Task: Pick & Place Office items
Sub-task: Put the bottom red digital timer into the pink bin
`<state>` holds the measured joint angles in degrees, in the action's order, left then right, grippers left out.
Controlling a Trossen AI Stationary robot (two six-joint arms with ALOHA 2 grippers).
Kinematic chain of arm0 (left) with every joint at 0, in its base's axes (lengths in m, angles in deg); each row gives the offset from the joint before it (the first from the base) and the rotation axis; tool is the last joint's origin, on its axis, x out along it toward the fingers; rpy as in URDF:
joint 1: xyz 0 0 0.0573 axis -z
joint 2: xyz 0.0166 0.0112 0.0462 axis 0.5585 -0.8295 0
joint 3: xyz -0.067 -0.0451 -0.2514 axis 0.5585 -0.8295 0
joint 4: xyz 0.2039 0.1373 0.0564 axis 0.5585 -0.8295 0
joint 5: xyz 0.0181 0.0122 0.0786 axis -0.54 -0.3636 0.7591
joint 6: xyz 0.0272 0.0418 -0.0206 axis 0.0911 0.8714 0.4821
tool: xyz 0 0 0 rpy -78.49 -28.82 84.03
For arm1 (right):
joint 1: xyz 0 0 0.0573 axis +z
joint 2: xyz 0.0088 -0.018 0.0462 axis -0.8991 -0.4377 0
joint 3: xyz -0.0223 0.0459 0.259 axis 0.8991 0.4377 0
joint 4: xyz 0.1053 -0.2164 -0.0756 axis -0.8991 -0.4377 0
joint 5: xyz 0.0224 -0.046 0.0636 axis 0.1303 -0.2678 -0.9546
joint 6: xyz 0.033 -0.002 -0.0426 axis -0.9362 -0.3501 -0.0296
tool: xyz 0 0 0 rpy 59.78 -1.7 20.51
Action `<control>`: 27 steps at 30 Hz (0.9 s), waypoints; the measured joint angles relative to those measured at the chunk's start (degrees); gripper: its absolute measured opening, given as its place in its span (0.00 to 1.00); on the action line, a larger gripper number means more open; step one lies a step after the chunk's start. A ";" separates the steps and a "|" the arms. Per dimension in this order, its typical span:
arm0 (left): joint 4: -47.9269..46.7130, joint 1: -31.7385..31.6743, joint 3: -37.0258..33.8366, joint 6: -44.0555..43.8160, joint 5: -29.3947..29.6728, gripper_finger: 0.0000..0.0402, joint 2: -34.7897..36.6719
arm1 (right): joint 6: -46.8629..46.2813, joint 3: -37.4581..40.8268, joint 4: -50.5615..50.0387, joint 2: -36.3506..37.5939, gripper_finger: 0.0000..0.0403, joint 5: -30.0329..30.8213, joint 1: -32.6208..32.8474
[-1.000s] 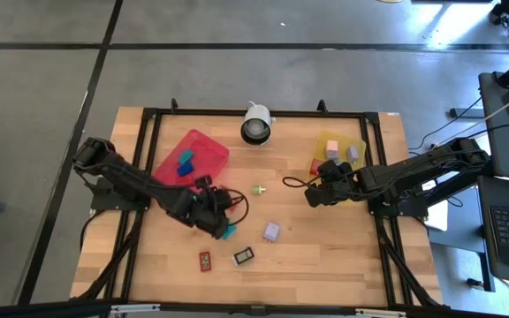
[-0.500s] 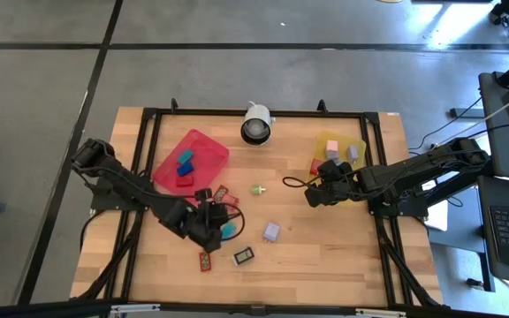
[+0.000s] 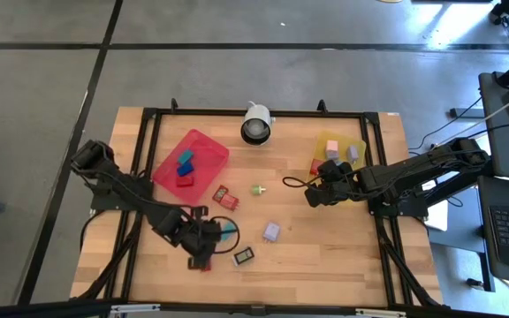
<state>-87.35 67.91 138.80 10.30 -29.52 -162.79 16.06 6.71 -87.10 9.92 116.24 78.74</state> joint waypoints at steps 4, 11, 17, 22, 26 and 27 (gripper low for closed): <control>2.67 2.12 0.00 2.97 -5.63 0.38 -1.33 | 0.01 0.00 0.00 0.02 0.79 -0.01 0.02; 9.67 4.88 0.00 13.83 -6.77 0.38 -4.51 | 0.00 0.00 0.00 0.01 0.79 -0.01 0.01; 11.73 5.44 0.00 16.74 -6.39 0.38 -6.11 | 0.00 0.00 0.02 0.01 0.79 -0.01 0.01; 11.71 5.44 -0.02 13.07 -6.41 0.38 -6.42 | 0.00 0.00 0.02 0.02 0.79 0.00 0.00; 11.67 5.42 -0.02 9.08 -6.38 0.38 -6.42 | 0.00 0.00 0.02 0.02 0.79 -0.01 0.02; 11.68 5.30 -0.02 7.91 -6.24 0.38 -6.42 | 0.00 0.00 0.02 0.02 0.79 0.00 0.02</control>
<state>-75.66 73.21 138.78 18.21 -35.76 -169.21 16.05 6.71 -87.08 9.93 116.24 78.76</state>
